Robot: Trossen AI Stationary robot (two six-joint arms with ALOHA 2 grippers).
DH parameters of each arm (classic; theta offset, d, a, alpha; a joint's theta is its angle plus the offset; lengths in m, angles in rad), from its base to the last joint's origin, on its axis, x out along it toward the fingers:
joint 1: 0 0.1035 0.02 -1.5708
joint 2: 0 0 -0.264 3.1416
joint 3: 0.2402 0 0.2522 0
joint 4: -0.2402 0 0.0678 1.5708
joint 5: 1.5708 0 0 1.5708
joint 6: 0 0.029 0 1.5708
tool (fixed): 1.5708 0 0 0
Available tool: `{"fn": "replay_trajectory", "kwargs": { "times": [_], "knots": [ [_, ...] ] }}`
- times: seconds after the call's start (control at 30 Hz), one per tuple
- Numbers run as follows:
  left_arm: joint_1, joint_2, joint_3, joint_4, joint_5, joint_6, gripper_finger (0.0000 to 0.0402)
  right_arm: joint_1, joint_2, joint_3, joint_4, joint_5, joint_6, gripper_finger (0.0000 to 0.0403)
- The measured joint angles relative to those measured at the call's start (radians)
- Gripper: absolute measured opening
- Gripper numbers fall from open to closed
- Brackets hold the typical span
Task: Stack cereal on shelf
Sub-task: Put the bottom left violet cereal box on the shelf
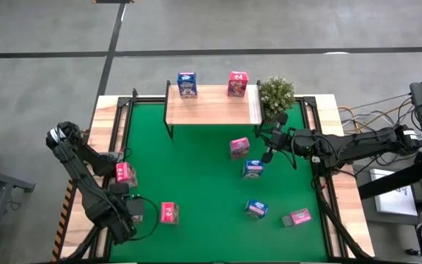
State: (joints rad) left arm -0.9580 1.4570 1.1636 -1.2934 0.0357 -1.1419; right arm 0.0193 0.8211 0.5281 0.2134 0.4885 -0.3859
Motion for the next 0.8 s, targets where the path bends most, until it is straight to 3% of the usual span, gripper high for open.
{"fn": "replay_trajectory", "kwargs": {
  "times": [0.23,0.33,0.57,0.8],
  "knots": [
    [0.056,0.000,0.134,-0.088,-0.006,0.007,0.0141,0.000,0.000,0.000,0.000,0.000,0.002,0.0009],
    [0.108,0.000,0.205,-0.135,-0.083,0.039,0.0141,0.000,0.000,0.000,0.000,0.000,0.002,0.0009],
    [0.250,0.000,0.342,-0.270,-0.135,0.160,0.0141,0.000,0.000,0.000,0.000,0.000,0.004,0.0009],
    [0.410,-0.003,0.428,-0.278,-0.120,0.356,0.0141,0.000,0.000,0.000,0.000,0.000,0.012,0.0009]
  ]
}}
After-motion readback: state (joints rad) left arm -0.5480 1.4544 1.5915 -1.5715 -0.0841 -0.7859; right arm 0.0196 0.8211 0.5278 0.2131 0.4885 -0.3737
